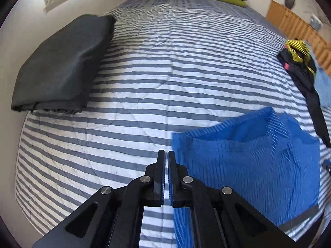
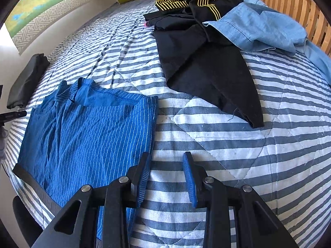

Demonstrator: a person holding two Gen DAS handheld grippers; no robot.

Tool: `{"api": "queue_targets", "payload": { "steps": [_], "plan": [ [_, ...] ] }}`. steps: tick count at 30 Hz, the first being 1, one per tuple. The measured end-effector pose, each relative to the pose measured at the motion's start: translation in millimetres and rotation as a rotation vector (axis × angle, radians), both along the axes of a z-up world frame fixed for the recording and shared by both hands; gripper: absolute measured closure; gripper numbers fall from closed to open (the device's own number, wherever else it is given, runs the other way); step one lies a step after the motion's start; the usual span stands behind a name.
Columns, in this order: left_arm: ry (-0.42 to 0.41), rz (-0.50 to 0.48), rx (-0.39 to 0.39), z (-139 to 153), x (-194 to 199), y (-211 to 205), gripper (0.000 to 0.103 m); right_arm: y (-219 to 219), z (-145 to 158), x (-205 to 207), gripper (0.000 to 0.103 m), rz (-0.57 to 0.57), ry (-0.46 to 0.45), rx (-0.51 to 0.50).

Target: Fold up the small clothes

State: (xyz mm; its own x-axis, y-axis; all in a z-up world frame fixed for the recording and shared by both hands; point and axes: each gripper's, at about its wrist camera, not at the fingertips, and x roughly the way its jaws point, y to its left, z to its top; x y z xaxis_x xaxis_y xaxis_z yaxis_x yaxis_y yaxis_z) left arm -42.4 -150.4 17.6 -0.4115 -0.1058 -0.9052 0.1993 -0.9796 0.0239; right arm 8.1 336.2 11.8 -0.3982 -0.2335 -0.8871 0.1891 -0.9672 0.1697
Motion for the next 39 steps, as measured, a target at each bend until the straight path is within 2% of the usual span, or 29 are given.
{"api": "queue_targets", "payload": {
  "steps": [2,3,4,5,6,7,9,12,14,17,20,23,24,26,27,28,31,34,37,39],
  "plan": [
    [0.027,-0.121,0.008,13,17,42,0.098,6,7,1,0.073,-0.001,0.007,-0.022],
    [0.039,-0.182,0.014,17,24,66,0.087,10,10,1,0.073,-0.005,0.008,-0.035],
    [0.052,-0.248,0.021,21,33,93,0.062,14,12,2,0.073,-0.012,0.007,-0.050],
    [0.064,-0.316,0.027,24,41,122,0.047,19,13,2,0.073,-0.020,0.000,-0.069],
    [0.084,-0.373,0.034,24,49,150,0.027,23,14,4,0.073,-0.026,-0.009,-0.090],
    [0.100,-0.432,0.049,24,57,178,0.025,27,14,5,0.073,-0.030,-0.017,-0.107],
    [0.101,-0.552,0.086,19,69,233,0.025,34,13,7,0.073,-0.036,-0.031,-0.123],
    [0.106,-0.678,0.121,8,83,307,0.025,42,13,11,0.073,-0.034,-0.036,-0.126],
    [0.092,-0.736,0.084,-1,94,352,0.025,49,15,13,0.073,-0.039,-0.033,-0.132],
    [0.055,-0.763,0.045,-20,92,391,0.025,59,19,11,0.073,-0.051,-0.030,-0.157],
    [0.010,-0.761,0.036,-37,89,404,0.030,65,24,6,0.073,-0.054,-0.028,-0.190],
    [-0.037,-0.755,0.054,-53,86,407,0.041,64,23,-5,0.073,-0.047,-0.038,-0.227],
    [-0.048,-0.742,0.053,-58,85,406,0.050,63,22,-10,0.073,-0.045,-0.046,-0.241],
    [-0.050,-0.722,0.077,-63,83,401,0.053,57,16,-20,0.073,-0.044,-0.063,-0.261],
    [-0.050,-0.712,0.088,-63,81,397,0.060,54,13,-25,0.073,-0.042,-0.072,-0.273],
    [-0.050,-0.702,0.095,-62,80,395,0.072,51,9,-30,0.073,-0.039,-0.082,-0.285],
    [-0.058,-0.675,0.142,-59,76,385,0.086,41,-1,-46,0.073,-0.038,-0.106,-0.303],
    [-0.052,-0.636,0.199,-57,74,372,0.093,33,-10,-59,0.073,-0.048,-0.131,-0.333],
    [-0.042,-0.597,0.268,-49,76,356,0.095,24,-20,-68,0.073,-0.055,-0.165,-0.351],
    [-0.028,-0.575,0.293,-41,81,344,0.095,18,-20,-69,0.078,-0.056,-0.154,-0.330]
  ]
}}
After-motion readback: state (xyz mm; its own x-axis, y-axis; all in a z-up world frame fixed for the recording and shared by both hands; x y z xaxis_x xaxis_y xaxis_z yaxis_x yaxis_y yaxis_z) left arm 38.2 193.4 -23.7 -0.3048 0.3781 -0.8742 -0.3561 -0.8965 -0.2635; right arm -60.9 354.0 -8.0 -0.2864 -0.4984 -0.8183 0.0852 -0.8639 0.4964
